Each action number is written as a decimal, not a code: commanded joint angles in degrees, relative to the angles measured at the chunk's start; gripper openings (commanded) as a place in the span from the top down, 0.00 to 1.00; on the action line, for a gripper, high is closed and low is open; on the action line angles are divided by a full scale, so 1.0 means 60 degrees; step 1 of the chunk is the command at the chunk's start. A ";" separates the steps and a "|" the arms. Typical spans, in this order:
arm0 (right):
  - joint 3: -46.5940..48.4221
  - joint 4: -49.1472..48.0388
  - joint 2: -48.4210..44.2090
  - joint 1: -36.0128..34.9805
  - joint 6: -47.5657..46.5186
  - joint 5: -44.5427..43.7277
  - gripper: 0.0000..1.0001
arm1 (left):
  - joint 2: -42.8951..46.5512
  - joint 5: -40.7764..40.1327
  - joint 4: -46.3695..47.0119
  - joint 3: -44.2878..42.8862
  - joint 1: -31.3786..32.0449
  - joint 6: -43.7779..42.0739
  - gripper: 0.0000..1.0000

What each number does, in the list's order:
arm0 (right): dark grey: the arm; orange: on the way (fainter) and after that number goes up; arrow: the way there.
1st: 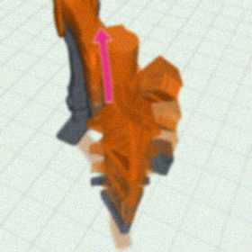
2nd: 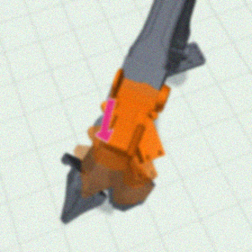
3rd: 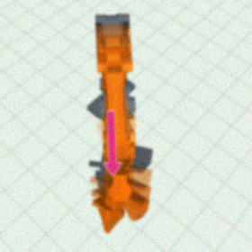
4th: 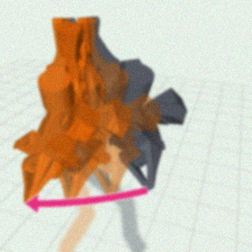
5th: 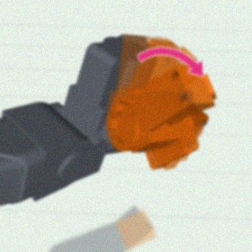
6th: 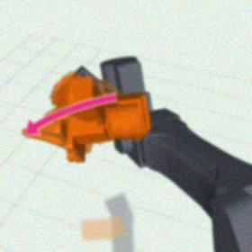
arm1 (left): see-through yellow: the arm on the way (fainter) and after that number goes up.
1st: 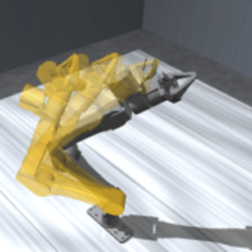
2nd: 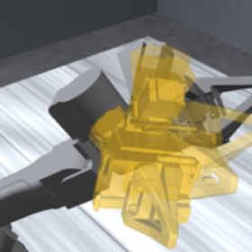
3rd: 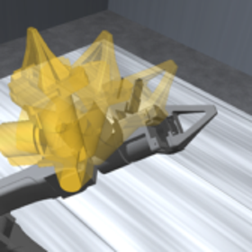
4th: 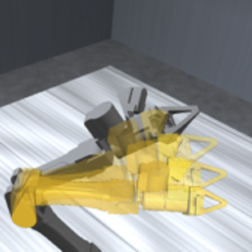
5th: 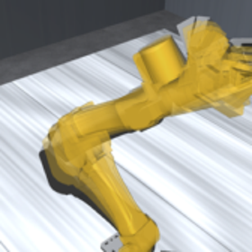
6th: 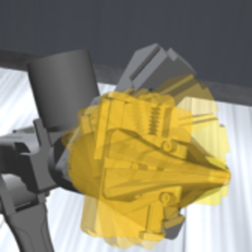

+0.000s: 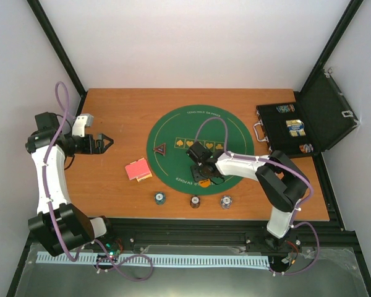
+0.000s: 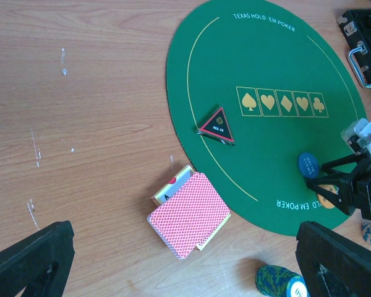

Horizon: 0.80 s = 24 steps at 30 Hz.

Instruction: Distribute texas hold em gaming equipment

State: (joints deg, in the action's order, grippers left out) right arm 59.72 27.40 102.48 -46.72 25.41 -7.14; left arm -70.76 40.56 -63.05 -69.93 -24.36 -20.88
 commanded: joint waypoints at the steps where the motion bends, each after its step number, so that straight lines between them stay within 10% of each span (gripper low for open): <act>1: 0.0202 -0.0055 0.0257 -0.0093 0.0196 -0.0255 0.46 | 0.0133 0.0126 -0.0185 -0.0407 0.0040 -0.0036 0.00; 24: 0.4975 0.0714 0.3981 0.1909 -0.1017 -0.0480 0.60 | -0.0053 0.0279 -0.0318 -0.0686 0.0032 -0.0164 0.00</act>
State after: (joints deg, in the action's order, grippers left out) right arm 82.46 28.77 119.74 -37.91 22.02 -9.23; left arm -70.76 40.77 -64.10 -71.00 -24.36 -20.93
